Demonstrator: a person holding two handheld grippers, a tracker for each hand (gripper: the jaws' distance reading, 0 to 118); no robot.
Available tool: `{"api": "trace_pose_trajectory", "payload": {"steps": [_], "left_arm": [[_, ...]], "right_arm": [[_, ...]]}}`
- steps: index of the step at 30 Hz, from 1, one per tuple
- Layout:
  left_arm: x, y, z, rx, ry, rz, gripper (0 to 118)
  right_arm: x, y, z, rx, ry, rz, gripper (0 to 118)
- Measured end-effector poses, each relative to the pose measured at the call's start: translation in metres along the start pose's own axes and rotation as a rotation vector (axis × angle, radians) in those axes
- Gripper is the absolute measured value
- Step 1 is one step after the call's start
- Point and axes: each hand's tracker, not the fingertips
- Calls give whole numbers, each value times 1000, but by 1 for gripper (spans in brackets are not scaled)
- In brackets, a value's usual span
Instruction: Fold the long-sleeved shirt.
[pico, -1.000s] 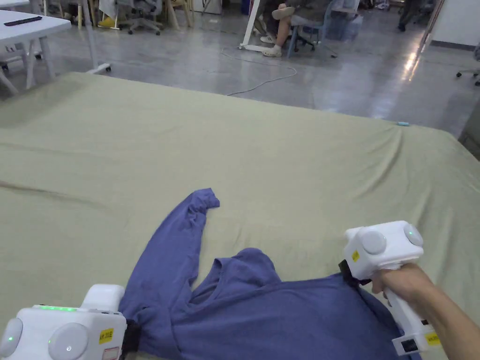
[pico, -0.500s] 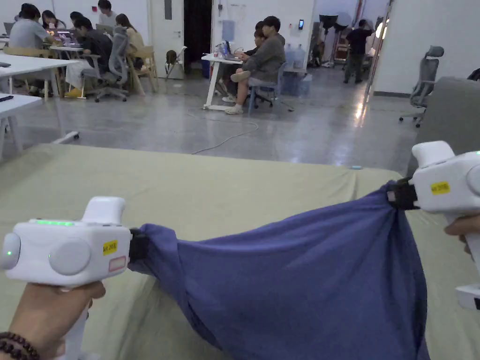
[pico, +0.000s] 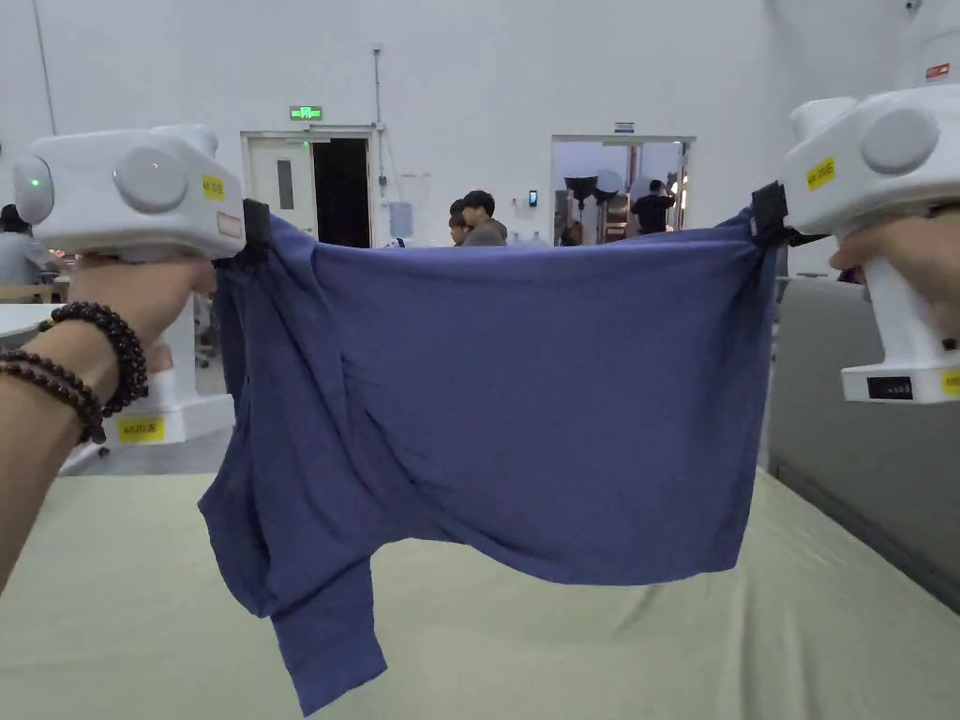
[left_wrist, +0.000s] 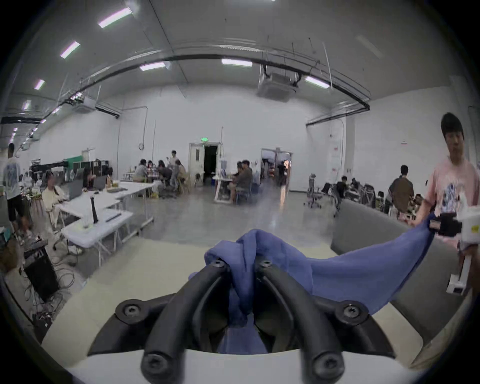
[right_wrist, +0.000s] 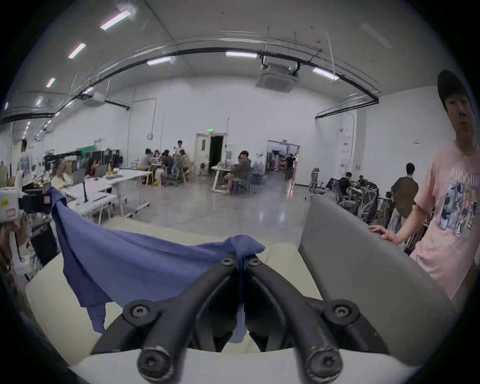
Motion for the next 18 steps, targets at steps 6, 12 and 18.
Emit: {"api": "trace_pose_trajectory", "payload": {"steps": [6,12,18], "left_arm": [[16,37,-9,42,18,-40,8],[10,-4,-29,-2,20,-45,8],[-8,-120,-64,-168,22,-35,8]], "right_arm": [[4,16,-23,-1,-52,-47,0],[6,-24,-46,-37,-26,-107,0],[-6,-129,-86,-151,0,-98,0]]}}
